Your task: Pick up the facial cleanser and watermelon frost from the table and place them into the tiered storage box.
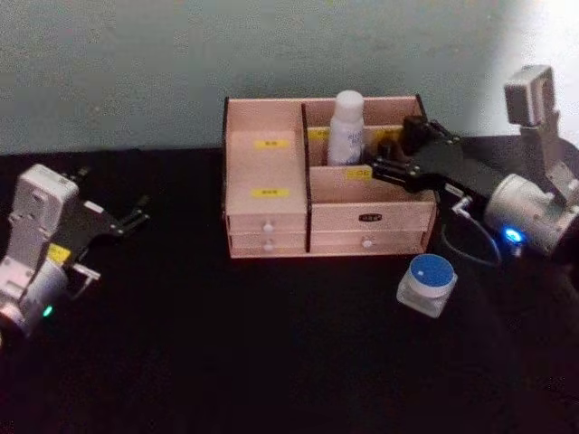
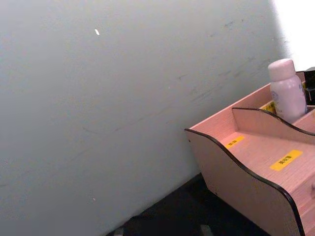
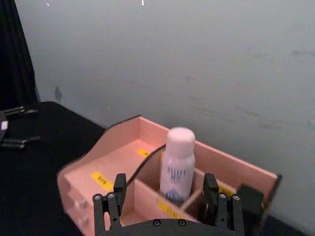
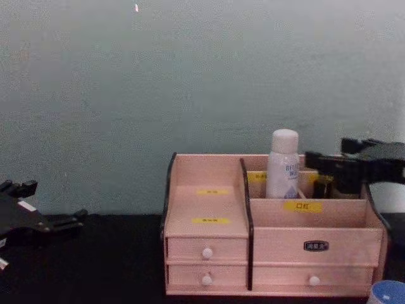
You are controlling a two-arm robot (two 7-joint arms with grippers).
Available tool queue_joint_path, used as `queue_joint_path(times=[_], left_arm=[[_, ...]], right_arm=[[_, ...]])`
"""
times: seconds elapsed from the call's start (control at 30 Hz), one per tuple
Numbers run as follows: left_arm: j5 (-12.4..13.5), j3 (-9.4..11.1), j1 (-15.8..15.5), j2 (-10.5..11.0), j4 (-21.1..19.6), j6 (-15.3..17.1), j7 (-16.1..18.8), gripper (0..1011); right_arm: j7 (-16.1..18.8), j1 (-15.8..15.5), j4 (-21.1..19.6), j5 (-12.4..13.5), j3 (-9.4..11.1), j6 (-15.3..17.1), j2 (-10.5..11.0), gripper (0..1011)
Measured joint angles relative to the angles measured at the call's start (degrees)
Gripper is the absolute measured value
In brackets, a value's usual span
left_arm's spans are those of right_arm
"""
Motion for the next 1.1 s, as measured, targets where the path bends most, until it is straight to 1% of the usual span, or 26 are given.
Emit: queue_joint_path(times=[0.03,0.07,0.1,0.17,0.27,0.3,0.37,0.47,0.53,0.6,0.7,0.8,0.9,1.1], left_arm=[[0.00,0.00,0.00,0.00,0.00,0.00,0.00,1001],[0.00,0.00,0.00,0.00,0.00,0.00,0.00,1001],[0.00,0.00,0.00,0.00,0.00,0.00,0.00,1001],[0.00,0.00,0.00,0.00,0.00,0.00,0.00,1001],[0.00,0.00,0.00,0.00,0.00,0.00,0.00,1001],[0.00,0.00,0.00,0.00,0.00,0.00,0.00,1001],[0.00,0.00,0.00,0.00,0.00,0.00,0.00,1001],[0.00,0.00,0.00,0.00,0.00,0.00,0.00,1001],[0.00,0.00,0.00,0.00,0.00,0.00,0.00,1001],[0.00,0.00,0.00,0.00,0.00,0.00,0.00,1001],[0.00,0.00,0.00,0.00,0.00,0.00,0.00,1001],[0.00,0.00,0.00,0.00,0.00,0.00,0.00,1001],[0.00,0.00,0.00,0.00,0.00,0.00,0.00,1001],[0.00,0.00,0.00,0.00,0.00,0.00,0.00,1001]], right_arm=[[-0.15,-0.95,-1.20,0.32,0.29,0.35,0.68,1000],[-0.46,-2.63,-3.18,1.00,0.77,1.08,1.83,1000],[-0.46,-2.63,-3.18,1.00,0.77,1.08,1.83,1000],[-1.13,-5.84,-6.83,2.30,1.81,2.46,4.05,1000],[-1.77,-8.13,-9.23,3.16,2.56,3.48,5.65,1000],[-2.20,-9.41,-10.62,3.70,2.94,4.20,6.52,1000],[-2.52,-10.47,-11.66,4.24,3.25,4.92,7.30,1000],[-3.26,-13.00,-14.27,5.41,3.80,7.27,9.36,1000],[-3.44,-13.44,-14.73,5.61,3.82,7.84,9.75,1000],[-4.01,-14.77,-15.94,6.34,3.83,10.01,11.08,1000],[-4.52,-15.39,-16.40,6.97,3.67,11.88,11.83,1000],[-5.56,-15.63,-16.33,7.55,2.98,14.37,12.42,1000],[-5.87,-15.41,-15.86,7.91,2.47,15.59,12.59,1000],[-5.80,-13.92,-13.93,8.51,0.55,17.62,12.80,1000]])
